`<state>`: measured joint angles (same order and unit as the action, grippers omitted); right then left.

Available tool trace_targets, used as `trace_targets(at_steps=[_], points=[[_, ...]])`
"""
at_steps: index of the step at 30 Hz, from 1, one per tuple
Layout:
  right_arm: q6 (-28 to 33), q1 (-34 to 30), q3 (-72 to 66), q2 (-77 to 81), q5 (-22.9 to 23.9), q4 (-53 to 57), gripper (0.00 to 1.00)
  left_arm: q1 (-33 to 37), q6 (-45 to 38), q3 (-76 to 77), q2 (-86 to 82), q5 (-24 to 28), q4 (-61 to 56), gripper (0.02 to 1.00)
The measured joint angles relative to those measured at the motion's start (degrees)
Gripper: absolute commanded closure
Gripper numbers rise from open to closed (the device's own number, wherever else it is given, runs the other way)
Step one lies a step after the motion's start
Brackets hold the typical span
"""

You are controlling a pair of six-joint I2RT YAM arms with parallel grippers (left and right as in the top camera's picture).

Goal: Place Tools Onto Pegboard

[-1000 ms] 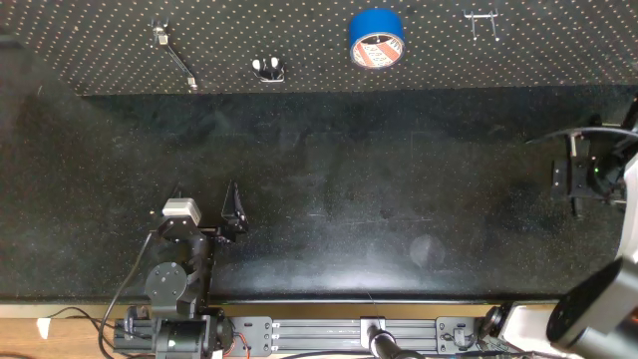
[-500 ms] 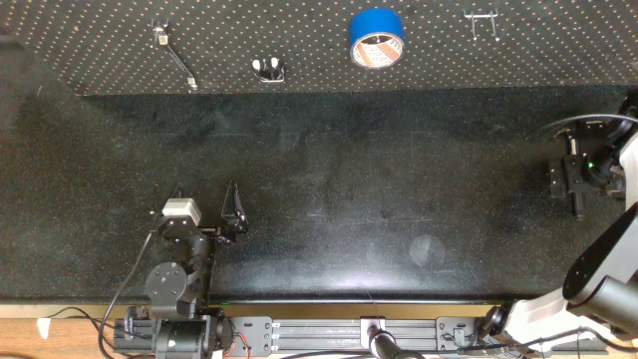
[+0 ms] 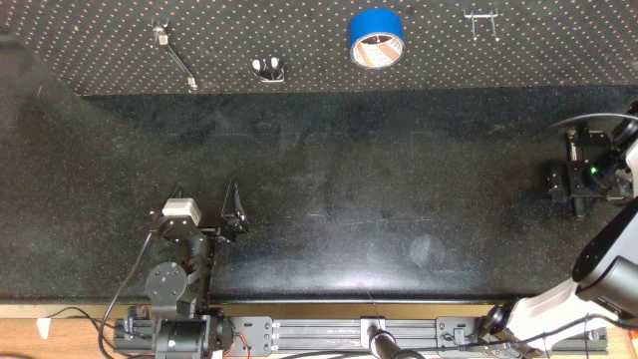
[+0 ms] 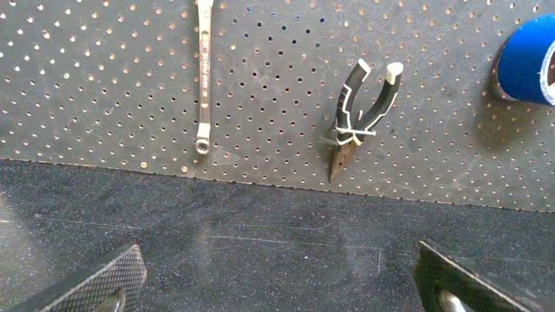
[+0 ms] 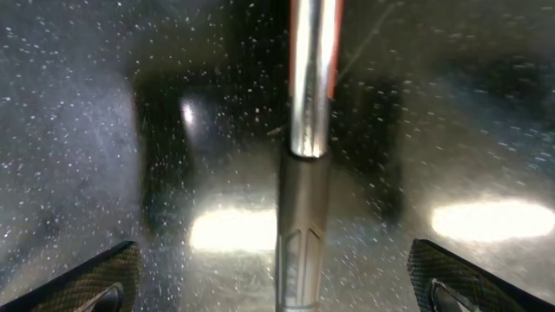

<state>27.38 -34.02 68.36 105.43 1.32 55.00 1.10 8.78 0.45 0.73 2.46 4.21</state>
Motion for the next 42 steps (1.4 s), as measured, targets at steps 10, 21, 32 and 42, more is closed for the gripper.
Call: trace_targets(at_steps=[10,21,32,42], points=[[1.75,0.0,0.0,0.96,0.0,-0.17,0.301,0.0,0.0,0.0,0.0,-0.02,0.0,0.023],[2.58,-0.11,0.04,1.03,0.28,-1.66,0.923,0.0,0.0,0.0,0.0,0.0,0.0,0.023],[-5.4,-0.09,-1.22,-12.17,-8.9,-7.5,0.923,0.0,0.0,0.0,0.0,0.0,0.0,0.023],[-14.93,16.96,-0.94,-35.63,-19.58,-14.71,0.925,0.0,0.0,0.0,0.0,0.0,0.0,0.023]])
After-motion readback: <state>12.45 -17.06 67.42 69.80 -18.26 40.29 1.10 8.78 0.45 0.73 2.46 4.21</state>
